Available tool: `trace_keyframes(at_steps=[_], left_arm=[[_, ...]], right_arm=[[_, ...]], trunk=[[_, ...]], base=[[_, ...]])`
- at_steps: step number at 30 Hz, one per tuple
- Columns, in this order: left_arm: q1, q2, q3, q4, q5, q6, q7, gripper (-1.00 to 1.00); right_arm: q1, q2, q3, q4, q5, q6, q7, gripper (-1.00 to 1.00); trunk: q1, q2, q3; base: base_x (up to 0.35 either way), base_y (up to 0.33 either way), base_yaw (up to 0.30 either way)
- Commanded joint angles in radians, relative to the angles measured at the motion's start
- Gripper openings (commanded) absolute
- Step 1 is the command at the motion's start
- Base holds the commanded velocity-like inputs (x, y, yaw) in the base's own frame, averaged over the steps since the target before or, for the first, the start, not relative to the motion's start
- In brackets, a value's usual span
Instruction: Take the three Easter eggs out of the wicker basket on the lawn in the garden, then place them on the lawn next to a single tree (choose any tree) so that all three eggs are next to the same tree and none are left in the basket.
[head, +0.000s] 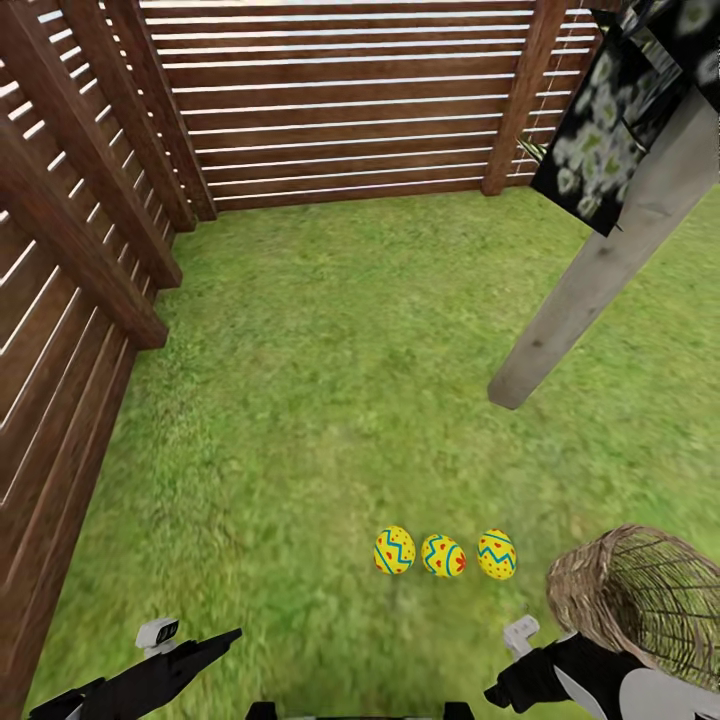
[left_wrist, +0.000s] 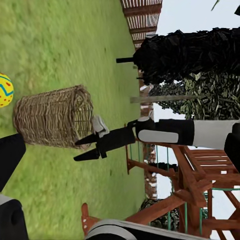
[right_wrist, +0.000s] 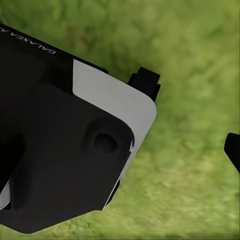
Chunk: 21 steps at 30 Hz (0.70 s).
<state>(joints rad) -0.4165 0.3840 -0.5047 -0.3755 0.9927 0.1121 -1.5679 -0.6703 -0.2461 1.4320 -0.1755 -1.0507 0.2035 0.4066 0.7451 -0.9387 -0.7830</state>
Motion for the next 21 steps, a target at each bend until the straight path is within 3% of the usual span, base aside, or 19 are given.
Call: trace_keyframes(at_steps=[1,12,21], left_arm=[[-0.001,0.001,-0.008,0.0,0.007,0.011,-0.003,1.0],[-0.001,0.001,-0.008,0.0,0.007,0.011,-0.003,1.0],[-0.001,0.002,-0.008,0.002,0.008,0.011,-0.003,1.0]], right_arm=[[0.0,-0.001,0.004,-0.002,-0.008,0.005,0.0,1.0],[0.01,-0.001,0.004,-0.002,-0.008,0.005,0.0,1.0],[0.026,-0.001,0.004,-0.002,-0.008,0.005,0.001,1.0]], trunk=[[-0.004,0.007,0.003],[-0.046,0.084,0.037],[-0.046,0.084,0.037]], base=[[0.0,0.0,0.0],[0.0,0.0,0.0],[0.0,0.0,0.0]])
